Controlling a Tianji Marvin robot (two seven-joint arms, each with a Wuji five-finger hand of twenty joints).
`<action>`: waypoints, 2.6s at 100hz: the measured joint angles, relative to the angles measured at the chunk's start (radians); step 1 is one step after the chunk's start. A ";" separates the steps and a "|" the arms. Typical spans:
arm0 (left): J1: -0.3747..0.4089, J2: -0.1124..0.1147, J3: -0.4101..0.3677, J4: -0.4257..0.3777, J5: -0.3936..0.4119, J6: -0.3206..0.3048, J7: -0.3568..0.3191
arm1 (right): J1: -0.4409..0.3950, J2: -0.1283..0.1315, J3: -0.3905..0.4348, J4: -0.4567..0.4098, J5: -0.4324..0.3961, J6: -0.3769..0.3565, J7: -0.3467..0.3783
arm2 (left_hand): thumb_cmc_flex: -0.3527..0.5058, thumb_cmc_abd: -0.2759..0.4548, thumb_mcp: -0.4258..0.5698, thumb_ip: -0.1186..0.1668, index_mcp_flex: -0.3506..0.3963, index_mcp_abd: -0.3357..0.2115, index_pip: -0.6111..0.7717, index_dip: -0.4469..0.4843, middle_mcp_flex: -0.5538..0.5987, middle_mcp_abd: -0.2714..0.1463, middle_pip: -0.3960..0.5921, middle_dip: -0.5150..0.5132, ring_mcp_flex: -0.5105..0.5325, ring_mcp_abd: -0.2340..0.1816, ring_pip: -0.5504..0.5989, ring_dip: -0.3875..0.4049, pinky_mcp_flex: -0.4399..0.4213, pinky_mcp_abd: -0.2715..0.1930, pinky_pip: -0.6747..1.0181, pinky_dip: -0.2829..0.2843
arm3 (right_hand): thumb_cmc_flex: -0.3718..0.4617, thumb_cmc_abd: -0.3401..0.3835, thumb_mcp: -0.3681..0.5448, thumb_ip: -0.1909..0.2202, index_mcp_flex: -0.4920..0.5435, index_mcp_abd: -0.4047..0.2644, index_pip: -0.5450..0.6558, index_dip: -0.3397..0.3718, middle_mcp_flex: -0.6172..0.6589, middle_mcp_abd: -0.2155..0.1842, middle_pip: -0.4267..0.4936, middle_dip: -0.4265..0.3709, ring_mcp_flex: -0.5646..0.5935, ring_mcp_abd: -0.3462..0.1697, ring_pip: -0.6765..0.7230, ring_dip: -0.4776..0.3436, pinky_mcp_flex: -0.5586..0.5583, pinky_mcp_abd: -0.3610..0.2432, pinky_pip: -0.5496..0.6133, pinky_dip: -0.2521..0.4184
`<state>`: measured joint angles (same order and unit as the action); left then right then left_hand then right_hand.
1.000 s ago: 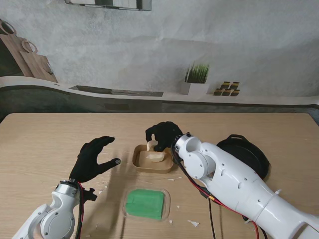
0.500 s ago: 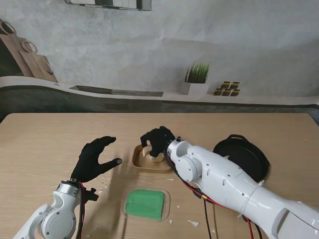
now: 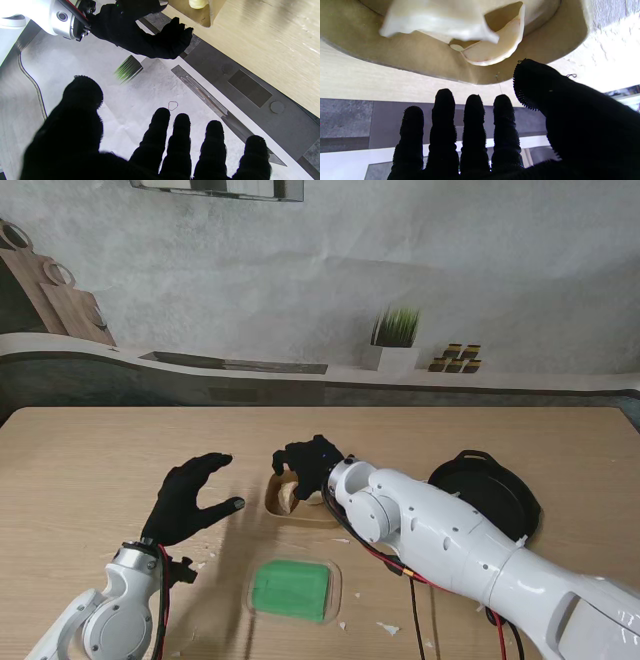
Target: Load dumplings into a food container
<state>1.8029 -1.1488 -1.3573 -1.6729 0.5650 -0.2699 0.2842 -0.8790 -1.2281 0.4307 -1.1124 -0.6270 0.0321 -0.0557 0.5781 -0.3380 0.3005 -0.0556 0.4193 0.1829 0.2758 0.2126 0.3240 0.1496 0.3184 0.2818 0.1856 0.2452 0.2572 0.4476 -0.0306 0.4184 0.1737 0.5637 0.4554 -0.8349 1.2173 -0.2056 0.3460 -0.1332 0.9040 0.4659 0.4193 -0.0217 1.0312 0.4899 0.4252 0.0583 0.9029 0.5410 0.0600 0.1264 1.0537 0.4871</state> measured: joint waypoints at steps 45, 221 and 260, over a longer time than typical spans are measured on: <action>0.002 0.000 -0.004 -0.005 -0.001 0.001 -0.003 | -0.217 0.119 0.358 -0.305 -0.278 -0.146 0.151 | 0.000 0.000 0.000 0.000 0.000 0.000 0.000 0.000 0.000 0.000 0.000 0.000 0.000 0.000 0.000 0.000 0.000 0.000 0.000 0.000 | -0.092 0.038 -0.081 0.000 -0.107 0.025 -0.012 -0.082 -0.128 -0.008 -0.059 -0.049 -0.076 -0.015 -0.065 -0.035 -0.036 -0.021 -0.063 0.026; -0.053 0.014 0.090 0.029 0.028 0.088 -0.059 | -0.531 0.301 0.870 -0.083 -0.764 -0.548 -0.126 | 0.000 0.000 0.000 0.000 0.000 -0.001 0.000 0.000 0.000 0.000 0.000 0.000 0.000 0.000 0.000 0.000 0.001 0.000 0.000 -0.001 | 0.023 -0.026 0.021 0.000 0.104 -0.242 -0.078 -0.058 0.022 -0.177 -0.148 -0.068 0.031 -0.098 -0.179 -0.099 0.096 -0.051 -0.054 0.039; -0.054 0.014 0.086 0.036 0.027 0.080 -0.057 | -0.496 0.309 0.818 -0.042 -0.776 -0.505 -0.162 | 0.000 0.000 0.000 0.000 0.000 -0.001 0.000 0.000 0.000 0.000 0.000 0.000 0.000 0.000 0.000 0.000 0.001 0.000 0.000 -0.001 | 0.050 -0.065 0.060 -0.018 0.247 -0.238 0.068 0.056 0.310 -0.126 -0.104 -0.049 0.206 -0.068 -0.050 -0.050 0.164 -0.027 0.061 0.039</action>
<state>1.7485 -1.1352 -1.2716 -1.6365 0.5924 -0.1904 0.2274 -1.3750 -0.9188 1.2482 -1.1545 -1.4033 -0.4730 -0.2181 0.5781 -0.3380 0.3005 -0.0556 0.4193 0.1823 0.2758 0.2125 0.3241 0.1496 0.3184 0.2818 0.1856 0.2447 0.2572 0.4476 -0.0294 0.4182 0.1737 0.5629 0.5054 -0.8996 1.2770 -0.2233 0.5933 -0.3709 0.9720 0.5215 0.7290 -0.1480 0.9276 0.4410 0.6315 -0.0098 0.8531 0.4913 0.2240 0.0990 1.1146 0.5261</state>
